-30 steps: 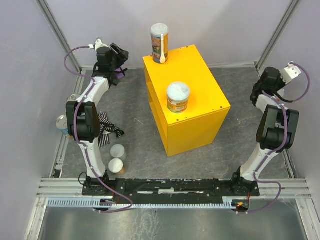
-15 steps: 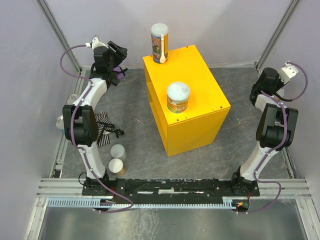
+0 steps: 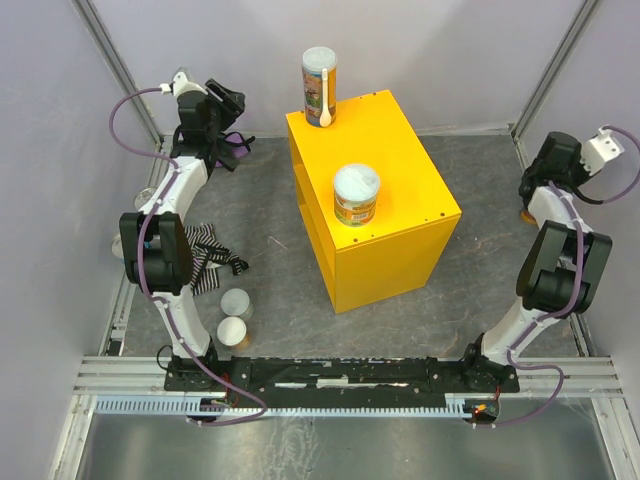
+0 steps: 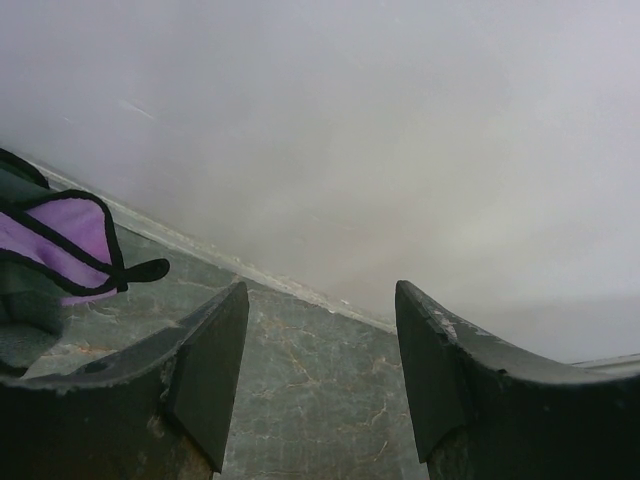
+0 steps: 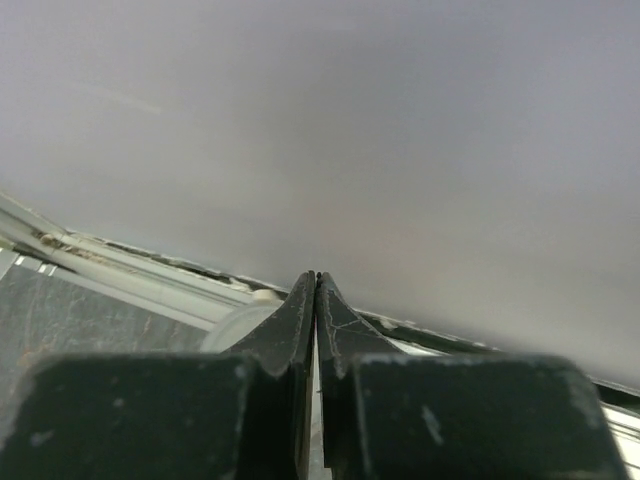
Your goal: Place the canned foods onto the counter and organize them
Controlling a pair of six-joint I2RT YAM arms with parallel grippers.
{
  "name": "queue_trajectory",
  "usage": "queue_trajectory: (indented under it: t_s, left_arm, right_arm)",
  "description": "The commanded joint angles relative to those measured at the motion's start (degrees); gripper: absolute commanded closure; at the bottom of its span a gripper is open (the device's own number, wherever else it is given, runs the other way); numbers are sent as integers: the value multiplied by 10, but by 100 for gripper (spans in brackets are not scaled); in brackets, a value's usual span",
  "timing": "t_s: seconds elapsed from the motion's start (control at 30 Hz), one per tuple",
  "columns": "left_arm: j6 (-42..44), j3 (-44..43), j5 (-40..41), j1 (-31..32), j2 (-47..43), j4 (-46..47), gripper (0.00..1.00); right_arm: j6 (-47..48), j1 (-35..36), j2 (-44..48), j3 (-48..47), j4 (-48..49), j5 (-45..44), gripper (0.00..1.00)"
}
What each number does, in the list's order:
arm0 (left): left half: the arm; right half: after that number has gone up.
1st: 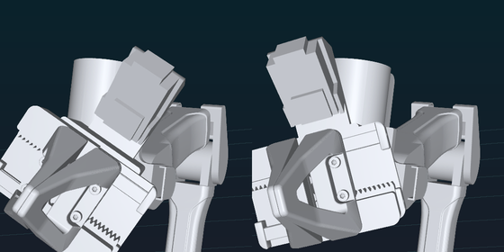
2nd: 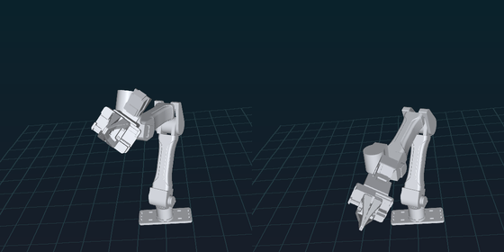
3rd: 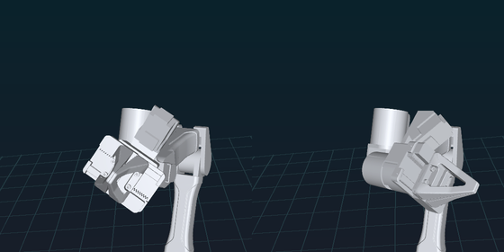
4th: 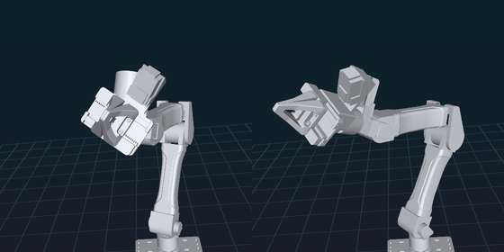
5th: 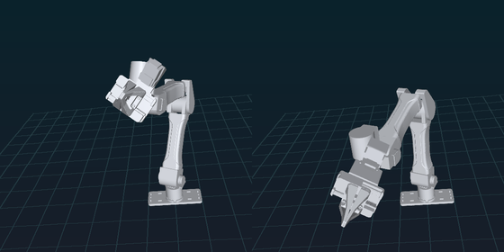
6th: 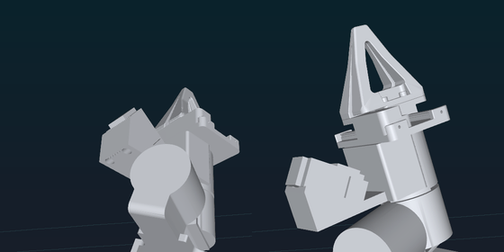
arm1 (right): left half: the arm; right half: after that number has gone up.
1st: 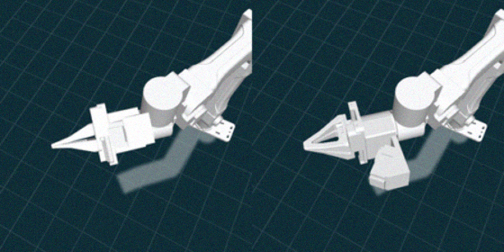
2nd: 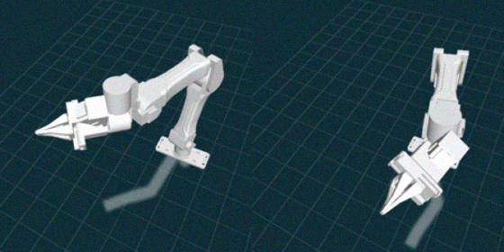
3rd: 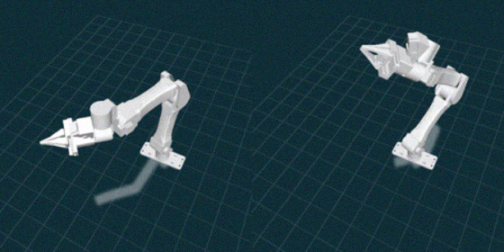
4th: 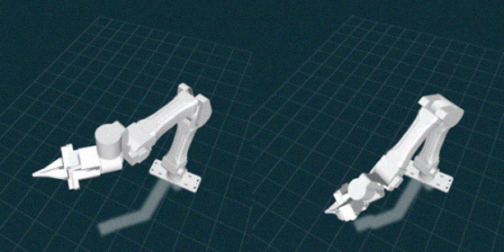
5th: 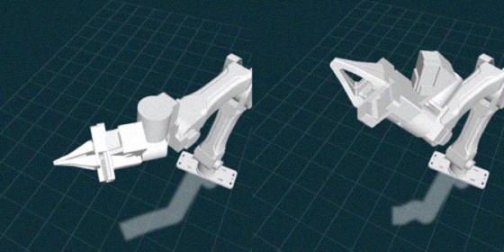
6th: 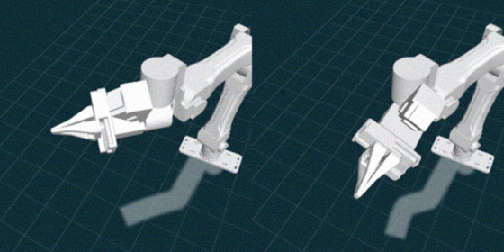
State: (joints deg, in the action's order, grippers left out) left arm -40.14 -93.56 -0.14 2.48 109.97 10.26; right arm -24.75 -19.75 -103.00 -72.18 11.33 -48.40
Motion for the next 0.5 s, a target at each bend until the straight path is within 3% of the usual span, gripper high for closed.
queue_trajectory:
  t_s: [0.0, 0.13, 0.2, 0.3, 0.47]
  left_arm:
    - [27, -21, 3, -2, -32, 14, 33]
    - [28, -22, 2, -5, -32, 11, 33]
    - [26, -24, 1, -5, -29, 11, 33]
    - [24, -31, -1, -6, -23, 11, 33]
    - [23, -32, -2, -5, -20, 11, 33]
  right_arm:
    - [-4, -21, 57, -20, -98, -9, 92]
    - [29, -23, 58, -22, -110, 3, 98]
    - [55, -20, 62, -31, -118, -7, 63]
    - [51, -18, 66, -60, -151, 8, 58]
    - [-52, -17, 63, -87, -221, 30, 54]
